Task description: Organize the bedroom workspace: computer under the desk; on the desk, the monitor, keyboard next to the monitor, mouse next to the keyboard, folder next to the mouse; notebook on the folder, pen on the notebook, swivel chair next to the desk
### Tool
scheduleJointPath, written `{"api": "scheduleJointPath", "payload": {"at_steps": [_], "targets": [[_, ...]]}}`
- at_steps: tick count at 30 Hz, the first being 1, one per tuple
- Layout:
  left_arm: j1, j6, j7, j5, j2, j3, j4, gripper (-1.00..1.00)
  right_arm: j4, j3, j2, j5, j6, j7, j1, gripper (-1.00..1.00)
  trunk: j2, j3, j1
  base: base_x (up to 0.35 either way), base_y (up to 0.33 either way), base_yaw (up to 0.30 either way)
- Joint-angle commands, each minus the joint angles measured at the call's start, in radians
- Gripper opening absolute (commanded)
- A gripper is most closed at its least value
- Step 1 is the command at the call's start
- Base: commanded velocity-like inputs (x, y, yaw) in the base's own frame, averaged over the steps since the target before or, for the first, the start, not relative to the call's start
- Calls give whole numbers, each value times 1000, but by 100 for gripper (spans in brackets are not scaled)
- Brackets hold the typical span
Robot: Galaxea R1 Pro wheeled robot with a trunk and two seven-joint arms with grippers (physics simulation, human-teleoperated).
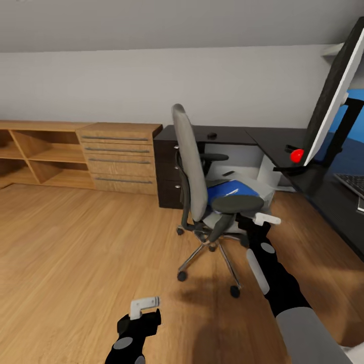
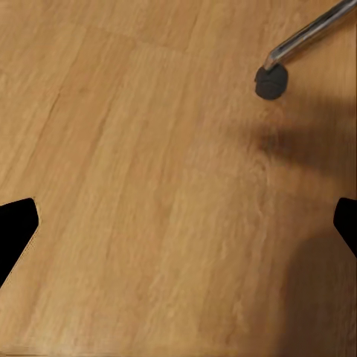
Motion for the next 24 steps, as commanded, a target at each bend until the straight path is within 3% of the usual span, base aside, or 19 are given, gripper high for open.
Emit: {"api": "scheduleJointPath", "payload": {"at_steps": [1,12,24], "targets": [[0,1,9,10,0,-2,-1,100,-2,4,-1,-6,5,-8,0,100,0,0,0,-51,96,255],[0,2,9,10,0,-1,-1,100,-2,4,-2,-6,5,-8,0,100,0,4,0,-121,274,240],[0,2,9,10,0,-1,-3,100,-1,4,-2,-6,5,-8,0,100,0,8,0,-11,31,223]]}}
